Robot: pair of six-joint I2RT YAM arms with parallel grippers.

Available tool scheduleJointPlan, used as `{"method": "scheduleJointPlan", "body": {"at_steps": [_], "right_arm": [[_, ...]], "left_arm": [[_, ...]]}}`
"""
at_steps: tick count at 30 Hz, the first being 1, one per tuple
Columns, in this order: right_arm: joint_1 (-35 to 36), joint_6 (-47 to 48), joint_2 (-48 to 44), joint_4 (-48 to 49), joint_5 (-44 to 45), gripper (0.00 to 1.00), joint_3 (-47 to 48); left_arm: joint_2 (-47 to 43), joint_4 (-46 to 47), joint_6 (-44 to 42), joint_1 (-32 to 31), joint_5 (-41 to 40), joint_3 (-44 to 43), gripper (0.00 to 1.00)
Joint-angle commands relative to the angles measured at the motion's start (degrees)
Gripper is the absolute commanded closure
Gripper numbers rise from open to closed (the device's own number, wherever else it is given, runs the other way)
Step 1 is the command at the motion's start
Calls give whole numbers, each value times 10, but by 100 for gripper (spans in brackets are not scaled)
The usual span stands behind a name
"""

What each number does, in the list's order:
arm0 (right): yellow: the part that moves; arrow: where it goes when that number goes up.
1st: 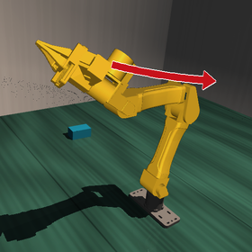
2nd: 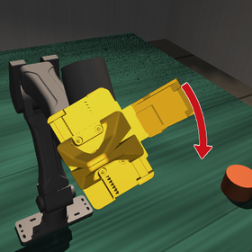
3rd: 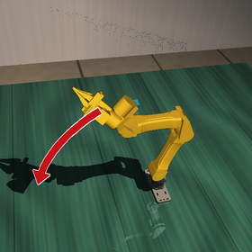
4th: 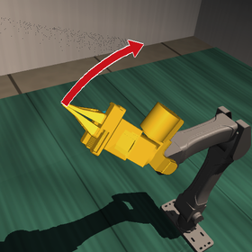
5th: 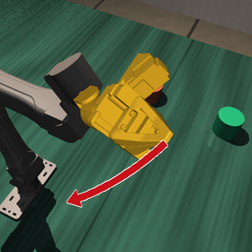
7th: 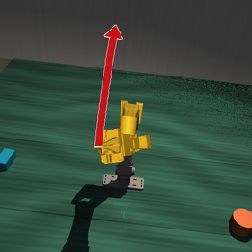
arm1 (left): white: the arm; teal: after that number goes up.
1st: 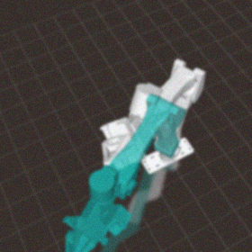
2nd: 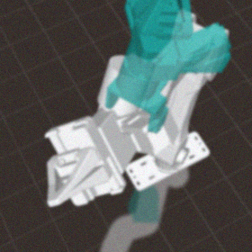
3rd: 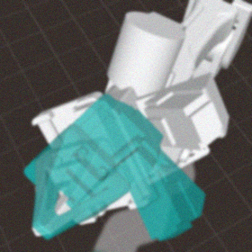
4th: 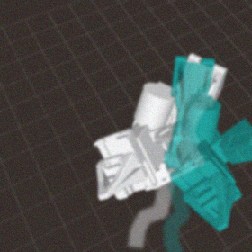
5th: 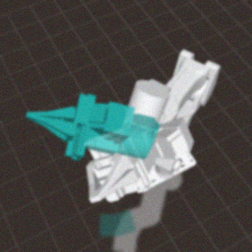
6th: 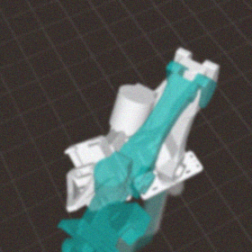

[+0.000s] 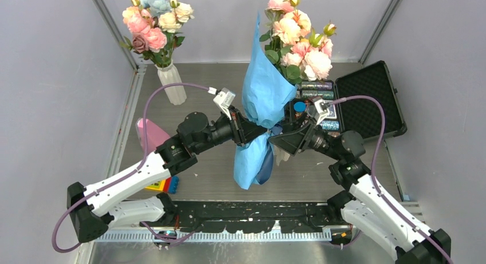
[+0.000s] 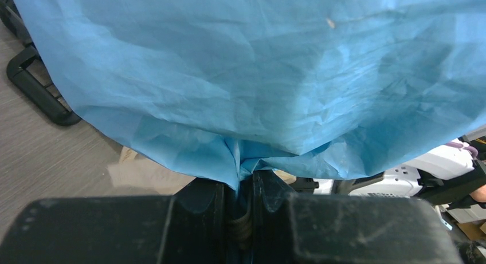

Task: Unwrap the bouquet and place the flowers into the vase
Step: Pick up the fake flower at the center of the board.

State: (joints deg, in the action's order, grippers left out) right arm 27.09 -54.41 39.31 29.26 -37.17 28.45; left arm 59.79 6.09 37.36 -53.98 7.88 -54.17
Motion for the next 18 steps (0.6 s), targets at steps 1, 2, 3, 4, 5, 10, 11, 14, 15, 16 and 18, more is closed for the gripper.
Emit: {"method": "scheduleJointPlan", "body": {"at_steps": [1,2,3,4,5,10,11,14,15,16,18], "right_arm": [[17,43,25,59,37,0,27],[17,42,32,69,40,0,28],[17,41,39,75,42,0,29],[17,40,42,86,43,0,30],[17,38,48,92,44,0,32],[18,32,63,128,37,0,52],[18,29,65,134,36,0,54],[18,19,66,159,33,0,60],[18,17,68,164,30,0,64],[18,15,69,165,28,0,66],[20,12,73,171,23,0,72]], "left_arm": [[-32,89,7,4,15,-4,100],[-33,90,7,4,19,-5,100],[-33,92,8,4,25,-4,100],[-34,95,10,4,30,-4,100],[-32,99,11,4,36,-4,100],[-28,101,16,4,51,-3,100],[-27,101,16,4,53,-3,100],[-26,101,19,5,54,-1,100],[-26,102,19,5,55,-1,100],[-25,102,20,5,55,-1,100],[-20,106,24,5,59,-1,100]]}}
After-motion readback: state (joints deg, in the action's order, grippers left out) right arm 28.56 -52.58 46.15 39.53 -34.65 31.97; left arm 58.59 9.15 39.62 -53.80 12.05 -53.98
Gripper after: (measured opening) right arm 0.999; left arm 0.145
